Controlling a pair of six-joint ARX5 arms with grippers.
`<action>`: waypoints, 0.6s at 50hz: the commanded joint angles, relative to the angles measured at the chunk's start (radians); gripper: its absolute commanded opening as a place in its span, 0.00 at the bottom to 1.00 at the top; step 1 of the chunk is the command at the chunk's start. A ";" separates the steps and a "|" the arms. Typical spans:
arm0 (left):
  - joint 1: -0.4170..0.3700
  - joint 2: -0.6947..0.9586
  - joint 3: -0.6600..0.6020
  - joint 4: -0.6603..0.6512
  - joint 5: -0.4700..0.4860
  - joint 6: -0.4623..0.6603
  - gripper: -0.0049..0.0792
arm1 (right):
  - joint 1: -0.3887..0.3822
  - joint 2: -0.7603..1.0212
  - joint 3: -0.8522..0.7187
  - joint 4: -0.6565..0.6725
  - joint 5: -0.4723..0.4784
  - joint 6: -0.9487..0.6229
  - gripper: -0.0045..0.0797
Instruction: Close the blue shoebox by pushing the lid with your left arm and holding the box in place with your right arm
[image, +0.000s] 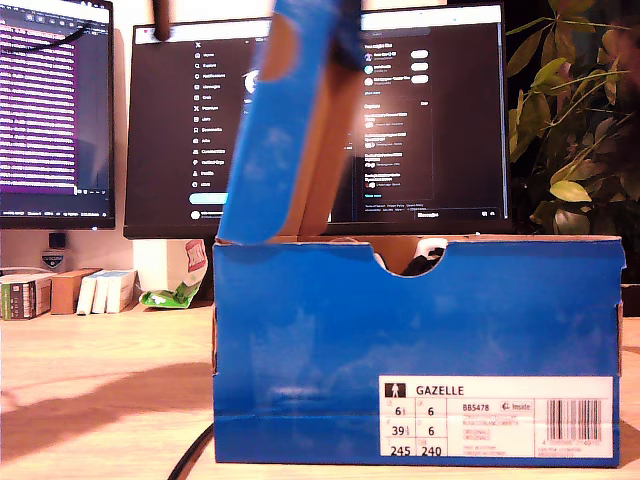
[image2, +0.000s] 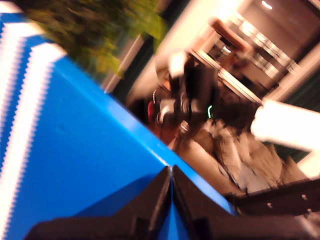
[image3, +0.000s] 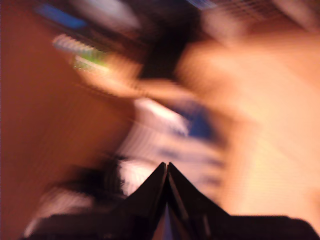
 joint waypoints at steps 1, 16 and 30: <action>0.019 0.005 0.013 -0.043 -0.029 0.040 0.04 | 0.004 -0.016 0.023 0.004 -0.034 0.027 0.04; 0.070 0.001 0.013 -0.312 -0.216 0.327 0.04 | 0.044 -0.029 0.060 -0.099 -0.119 0.051 0.04; 0.177 -0.011 0.013 -0.401 -0.271 0.413 0.04 | 0.184 0.035 0.058 -0.202 0.040 -0.112 0.04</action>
